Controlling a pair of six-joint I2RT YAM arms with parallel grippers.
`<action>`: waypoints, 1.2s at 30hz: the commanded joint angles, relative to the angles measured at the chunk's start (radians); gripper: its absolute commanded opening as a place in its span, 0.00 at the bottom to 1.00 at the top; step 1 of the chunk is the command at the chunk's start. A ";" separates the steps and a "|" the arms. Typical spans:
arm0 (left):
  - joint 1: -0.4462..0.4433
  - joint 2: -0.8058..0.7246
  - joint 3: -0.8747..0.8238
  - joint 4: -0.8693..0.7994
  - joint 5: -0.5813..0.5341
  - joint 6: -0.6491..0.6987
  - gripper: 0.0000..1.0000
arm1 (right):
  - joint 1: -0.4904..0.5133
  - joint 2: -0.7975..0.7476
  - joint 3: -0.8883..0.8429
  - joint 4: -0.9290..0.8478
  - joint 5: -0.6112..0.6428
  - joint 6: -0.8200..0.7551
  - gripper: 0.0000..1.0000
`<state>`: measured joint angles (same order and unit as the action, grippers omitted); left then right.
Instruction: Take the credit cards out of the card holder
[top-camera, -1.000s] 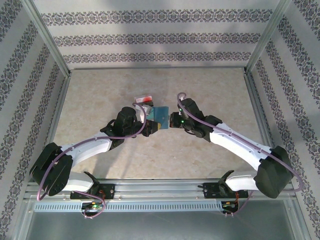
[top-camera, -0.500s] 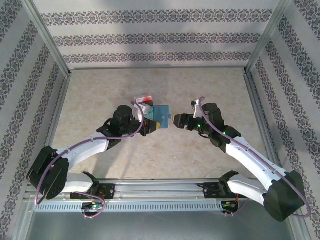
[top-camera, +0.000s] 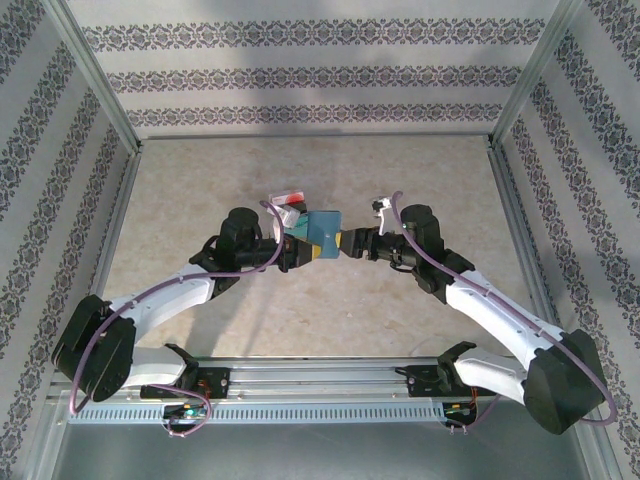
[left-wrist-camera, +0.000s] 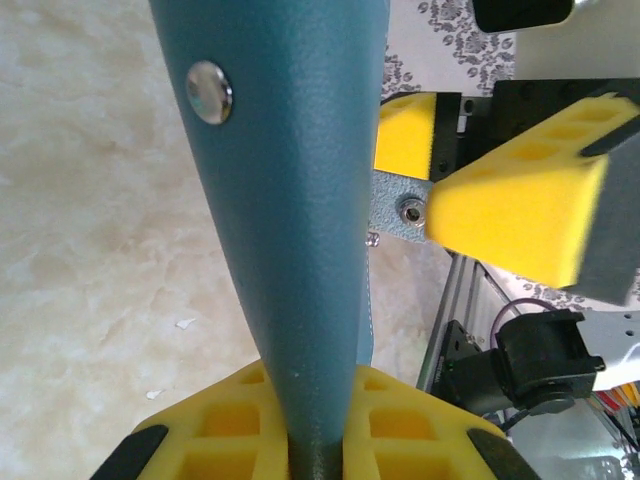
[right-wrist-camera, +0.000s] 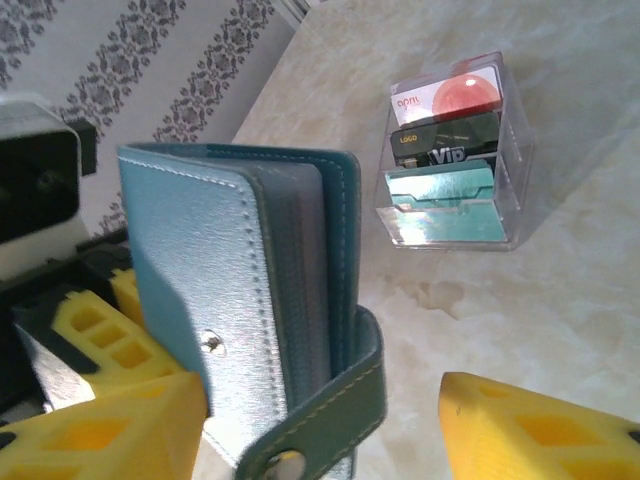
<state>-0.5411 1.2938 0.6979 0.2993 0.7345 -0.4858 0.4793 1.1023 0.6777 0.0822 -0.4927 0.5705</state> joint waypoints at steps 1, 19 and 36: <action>0.013 -0.043 0.001 0.077 0.045 -0.002 0.00 | -0.024 -0.016 -0.025 0.050 -0.009 -0.002 0.55; 0.020 -0.024 -0.024 0.250 0.147 -0.098 0.00 | -0.047 -0.055 -0.108 0.307 -0.237 0.074 0.47; 0.021 0.065 -0.012 0.388 0.208 -0.222 0.00 | -0.042 0.001 -0.108 0.480 -0.346 0.145 0.02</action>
<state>-0.5072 1.3373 0.6697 0.5930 0.9123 -0.6777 0.4137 1.1099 0.5652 0.4721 -0.7303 0.7158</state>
